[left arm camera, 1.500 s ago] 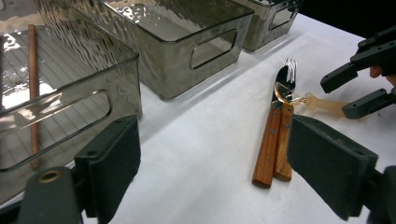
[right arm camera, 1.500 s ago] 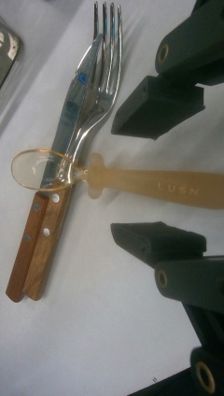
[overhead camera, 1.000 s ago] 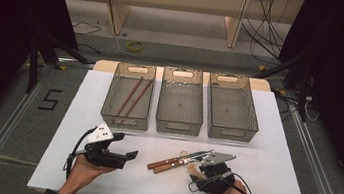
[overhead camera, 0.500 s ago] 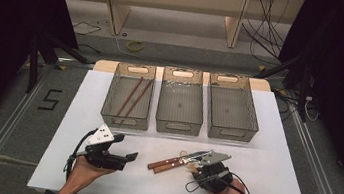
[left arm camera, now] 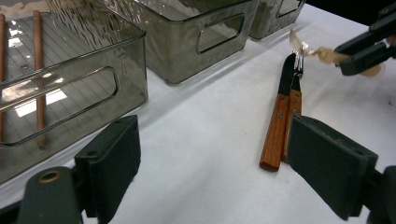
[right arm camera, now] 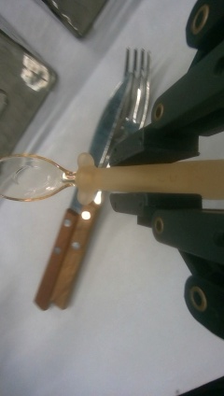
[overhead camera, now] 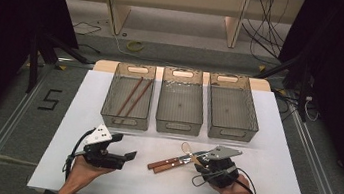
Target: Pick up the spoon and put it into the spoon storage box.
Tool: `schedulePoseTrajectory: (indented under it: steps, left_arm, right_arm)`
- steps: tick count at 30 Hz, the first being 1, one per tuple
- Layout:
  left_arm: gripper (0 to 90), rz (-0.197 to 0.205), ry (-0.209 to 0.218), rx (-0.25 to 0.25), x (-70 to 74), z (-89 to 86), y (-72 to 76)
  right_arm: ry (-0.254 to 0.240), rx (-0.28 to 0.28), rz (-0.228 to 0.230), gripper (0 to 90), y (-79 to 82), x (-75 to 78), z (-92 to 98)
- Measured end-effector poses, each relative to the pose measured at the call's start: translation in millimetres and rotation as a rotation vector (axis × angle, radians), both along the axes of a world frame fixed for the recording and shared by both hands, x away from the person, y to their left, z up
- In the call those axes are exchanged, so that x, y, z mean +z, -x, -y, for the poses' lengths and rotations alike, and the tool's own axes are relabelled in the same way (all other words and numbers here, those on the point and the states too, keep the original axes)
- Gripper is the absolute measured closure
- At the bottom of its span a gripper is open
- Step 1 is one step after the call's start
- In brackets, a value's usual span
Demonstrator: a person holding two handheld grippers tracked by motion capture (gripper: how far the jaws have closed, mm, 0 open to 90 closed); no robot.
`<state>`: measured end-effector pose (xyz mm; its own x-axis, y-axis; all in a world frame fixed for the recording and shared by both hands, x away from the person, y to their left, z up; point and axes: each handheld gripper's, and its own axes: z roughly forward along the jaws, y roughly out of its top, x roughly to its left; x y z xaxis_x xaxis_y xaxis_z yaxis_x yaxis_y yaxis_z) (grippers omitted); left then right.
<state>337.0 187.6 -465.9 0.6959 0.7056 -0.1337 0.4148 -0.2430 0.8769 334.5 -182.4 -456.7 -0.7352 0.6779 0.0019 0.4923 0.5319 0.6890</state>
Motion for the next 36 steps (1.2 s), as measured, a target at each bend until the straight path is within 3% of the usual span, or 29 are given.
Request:
schedulePoseTrajectory:
  steps: [9, 15, 22, 36]
  left_arm:
    - [17.1, 0.003, 0.009, 0.005, 0.1, -0.9, -0.2]
    - [17.1, 0.006, 0.018, 0.016, -0.1, -2.8, -0.2]
    - [17.0, 0.004, 0.02, 0.017, -0.7, -3.5, -0.6]
    - [16.9, 0.007, 0.028, 0.031, -0.7, -5.1, -1.5]
  right_arm:
    - [-0.044, 0.001, 0.055, 77.0, -16.0, 23.5, -6.5]
    - [-0.093, -0.022, 0.094, 77.1, -34.8, 42.6, -9.8]
    - [-0.102, -0.046, 0.123, 77.1, -62.1, 59.4, -16.2]
    - [-0.103, -0.11, 0.123, 77.0, -107.7, 60.1, -28.5]
